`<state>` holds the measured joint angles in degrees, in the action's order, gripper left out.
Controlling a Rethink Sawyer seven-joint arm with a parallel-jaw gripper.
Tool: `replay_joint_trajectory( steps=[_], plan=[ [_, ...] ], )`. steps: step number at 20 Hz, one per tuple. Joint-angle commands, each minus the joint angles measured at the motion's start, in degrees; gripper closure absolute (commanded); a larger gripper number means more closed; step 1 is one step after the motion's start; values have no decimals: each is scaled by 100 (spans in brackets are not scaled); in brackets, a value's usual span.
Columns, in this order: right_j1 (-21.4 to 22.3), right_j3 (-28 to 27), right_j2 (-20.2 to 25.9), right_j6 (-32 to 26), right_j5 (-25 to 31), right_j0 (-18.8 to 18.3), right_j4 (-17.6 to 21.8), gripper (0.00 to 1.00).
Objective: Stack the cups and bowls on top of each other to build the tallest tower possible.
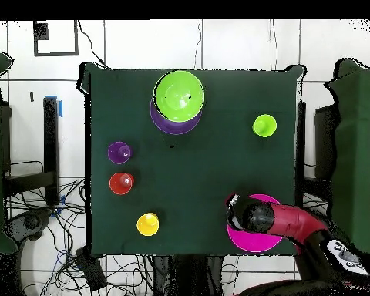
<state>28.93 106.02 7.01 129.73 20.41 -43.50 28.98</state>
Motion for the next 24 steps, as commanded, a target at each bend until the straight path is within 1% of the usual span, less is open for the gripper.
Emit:
replay_joint_trajectory(
  steps=[1,4,7,10,13,16,21,24],
  plan=[
    [-232,-469,342,-171,-140,207,208,100],
    [-202,-457,368,-163,-180,216,200,100],
    [-42,-417,457,-229,-81,189,148,100],
    [48,-346,464,-177,-151,218,142,100],
    [168,-304,571,-120,-134,235,20,100],
    [362,-259,662,-164,162,276,-132,100],
    [530,-309,762,-233,335,311,-204,100],
    [597,-354,935,-307,534,228,-365,100]
  ],
)
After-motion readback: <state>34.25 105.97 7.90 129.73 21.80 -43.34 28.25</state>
